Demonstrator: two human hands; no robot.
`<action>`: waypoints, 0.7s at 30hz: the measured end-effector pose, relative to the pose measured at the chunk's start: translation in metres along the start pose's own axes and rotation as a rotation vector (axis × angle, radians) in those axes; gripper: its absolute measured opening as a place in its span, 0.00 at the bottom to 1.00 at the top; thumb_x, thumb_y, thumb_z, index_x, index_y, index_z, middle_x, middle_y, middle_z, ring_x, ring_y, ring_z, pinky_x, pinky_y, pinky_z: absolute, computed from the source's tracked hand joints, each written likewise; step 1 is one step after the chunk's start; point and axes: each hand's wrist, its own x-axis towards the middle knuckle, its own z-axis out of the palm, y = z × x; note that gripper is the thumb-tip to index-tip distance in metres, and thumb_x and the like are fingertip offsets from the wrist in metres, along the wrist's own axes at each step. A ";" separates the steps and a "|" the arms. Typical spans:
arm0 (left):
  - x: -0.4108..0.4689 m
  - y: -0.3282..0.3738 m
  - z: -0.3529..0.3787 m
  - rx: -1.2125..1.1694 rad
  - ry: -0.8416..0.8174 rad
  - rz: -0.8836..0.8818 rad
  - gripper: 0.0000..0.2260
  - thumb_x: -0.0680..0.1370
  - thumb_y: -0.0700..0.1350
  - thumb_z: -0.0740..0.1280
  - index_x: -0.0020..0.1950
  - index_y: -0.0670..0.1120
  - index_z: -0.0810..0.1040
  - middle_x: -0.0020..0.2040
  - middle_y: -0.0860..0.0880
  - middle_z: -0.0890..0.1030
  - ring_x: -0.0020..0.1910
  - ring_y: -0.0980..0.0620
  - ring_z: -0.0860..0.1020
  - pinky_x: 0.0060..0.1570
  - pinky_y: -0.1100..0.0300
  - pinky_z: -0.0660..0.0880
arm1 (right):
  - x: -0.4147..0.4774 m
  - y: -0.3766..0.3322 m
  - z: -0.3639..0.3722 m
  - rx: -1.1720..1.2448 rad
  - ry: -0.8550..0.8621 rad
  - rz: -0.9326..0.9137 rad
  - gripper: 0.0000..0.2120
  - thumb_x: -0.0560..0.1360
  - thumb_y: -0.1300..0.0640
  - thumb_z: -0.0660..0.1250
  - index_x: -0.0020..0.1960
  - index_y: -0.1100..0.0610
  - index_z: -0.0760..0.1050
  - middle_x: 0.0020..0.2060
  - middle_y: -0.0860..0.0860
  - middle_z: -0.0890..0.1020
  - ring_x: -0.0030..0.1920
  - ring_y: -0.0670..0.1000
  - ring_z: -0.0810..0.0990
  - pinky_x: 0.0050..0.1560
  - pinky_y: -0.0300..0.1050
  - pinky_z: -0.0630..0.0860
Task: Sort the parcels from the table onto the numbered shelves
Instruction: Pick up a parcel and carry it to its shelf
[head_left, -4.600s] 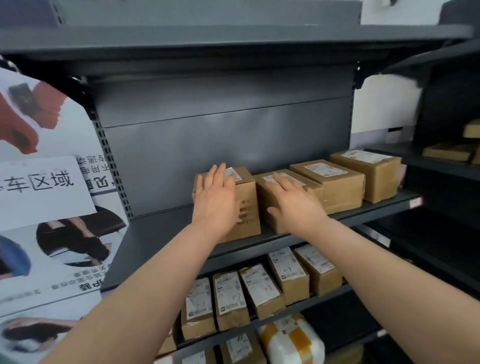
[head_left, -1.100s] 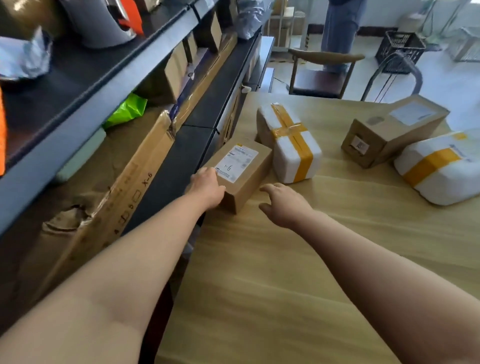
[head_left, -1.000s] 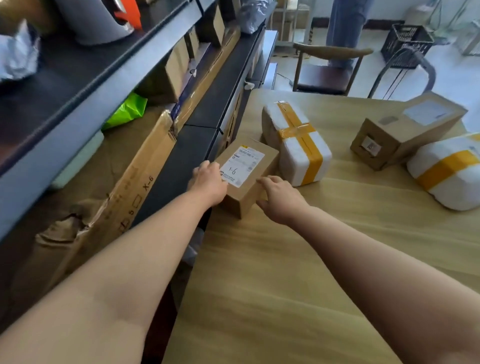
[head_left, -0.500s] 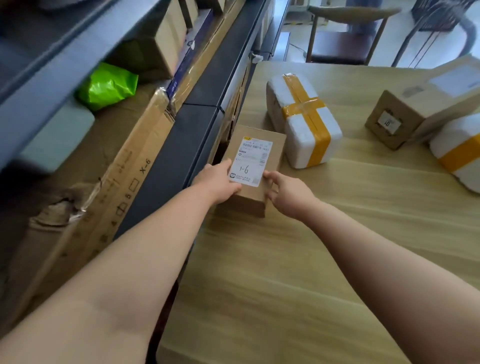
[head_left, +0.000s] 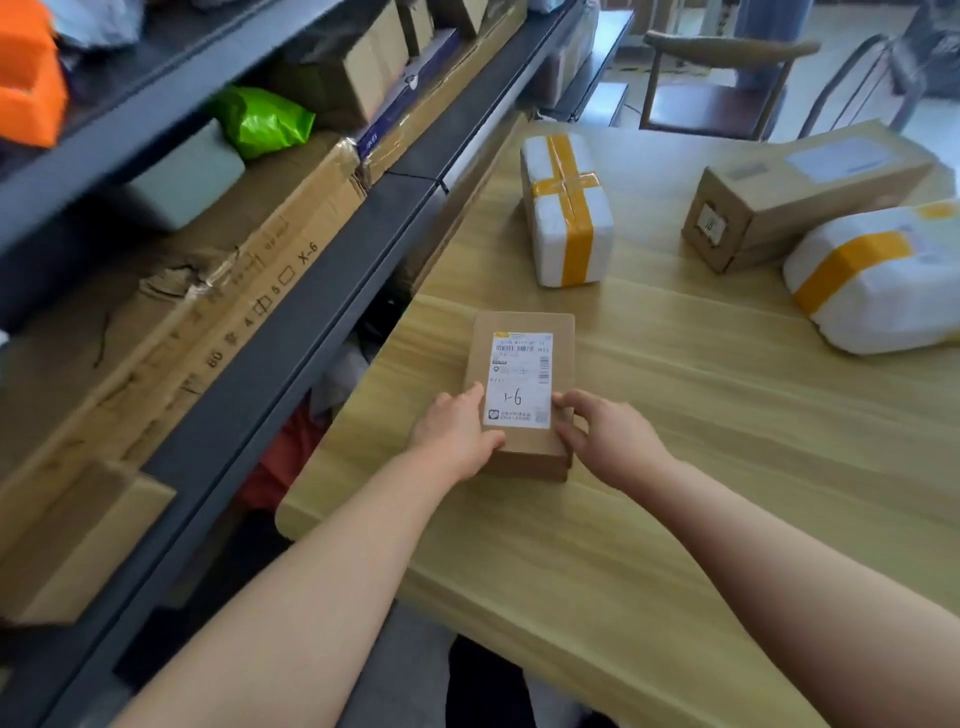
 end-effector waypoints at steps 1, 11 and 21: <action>-0.012 0.003 0.005 -0.001 0.001 -0.004 0.30 0.76 0.56 0.69 0.75 0.52 0.62 0.67 0.45 0.72 0.67 0.46 0.70 0.59 0.52 0.71 | -0.010 0.005 0.000 0.000 -0.008 -0.011 0.17 0.79 0.48 0.60 0.67 0.46 0.71 0.61 0.49 0.80 0.60 0.57 0.77 0.54 0.50 0.75; -0.093 0.003 0.045 -0.041 -0.027 -0.026 0.30 0.77 0.54 0.68 0.77 0.51 0.61 0.69 0.46 0.72 0.68 0.45 0.70 0.64 0.52 0.70 | -0.088 0.027 0.009 0.062 -0.044 -0.059 0.13 0.79 0.49 0.59 0.63 0.44 0.74 0.55 0.50 0.83 0.55 0.56 0.80 0.51 0.50 0.76; -0.074 -0.002 0.052 -0.493 -0.086 -0.130 0.35 0.81 0.44 0.64 0.79 0.62 0.46 0.72 0.48 0.70 0.62 0.46 0.74 0.61 0.52 0.74 | -0.080 0.002 0.030 0.233 -0.078 0.012 0.29 0.81 0.59 0.57 0.79 0.51 0.49 0.77 0.49 0.56 0.77 0.48 0.51 0.71 0.43 0.57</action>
